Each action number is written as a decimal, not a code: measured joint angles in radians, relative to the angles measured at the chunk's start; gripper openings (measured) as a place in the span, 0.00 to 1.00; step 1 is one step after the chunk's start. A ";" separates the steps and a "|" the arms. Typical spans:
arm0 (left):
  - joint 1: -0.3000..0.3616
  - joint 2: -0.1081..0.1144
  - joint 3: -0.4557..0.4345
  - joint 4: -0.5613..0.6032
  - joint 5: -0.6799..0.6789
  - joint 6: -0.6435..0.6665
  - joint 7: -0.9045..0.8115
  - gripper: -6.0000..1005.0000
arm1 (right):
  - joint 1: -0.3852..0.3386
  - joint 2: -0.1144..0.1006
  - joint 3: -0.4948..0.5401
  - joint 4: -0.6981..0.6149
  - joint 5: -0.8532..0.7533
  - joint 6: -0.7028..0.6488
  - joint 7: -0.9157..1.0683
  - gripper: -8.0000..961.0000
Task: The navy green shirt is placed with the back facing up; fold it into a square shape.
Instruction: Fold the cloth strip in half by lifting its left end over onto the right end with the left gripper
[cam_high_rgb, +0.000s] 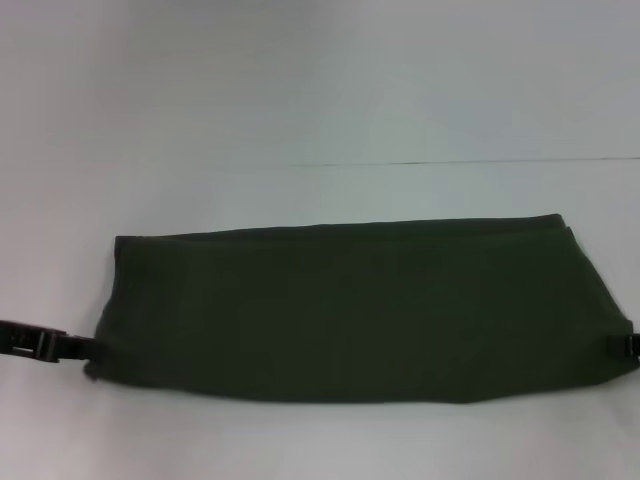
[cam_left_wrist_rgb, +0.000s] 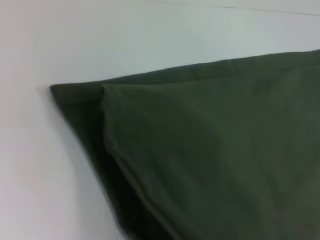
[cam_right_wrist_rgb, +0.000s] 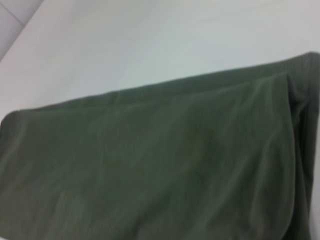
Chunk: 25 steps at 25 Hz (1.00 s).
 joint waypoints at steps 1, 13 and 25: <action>-0.002 0.000 0.000 0.000 0.001 0.000 -0.003 0.07 | 0.002 0.000 0.008 0.000 0.000 -0.001 0.000 0.04; -0.020 0.015 -0.049 0.008 -0.036 -0.001 -0.008 0.41 | 0.035 -0.014 0.058 -0.010 0.001 0.044 -0.002 0.64; -0.051 0.024 -0.069 -0.011 -0.129 -0.016 -0.085 0.79 | 0.056 -0.013 0.118 -0.041 0.189 0.123 -0.127 0.93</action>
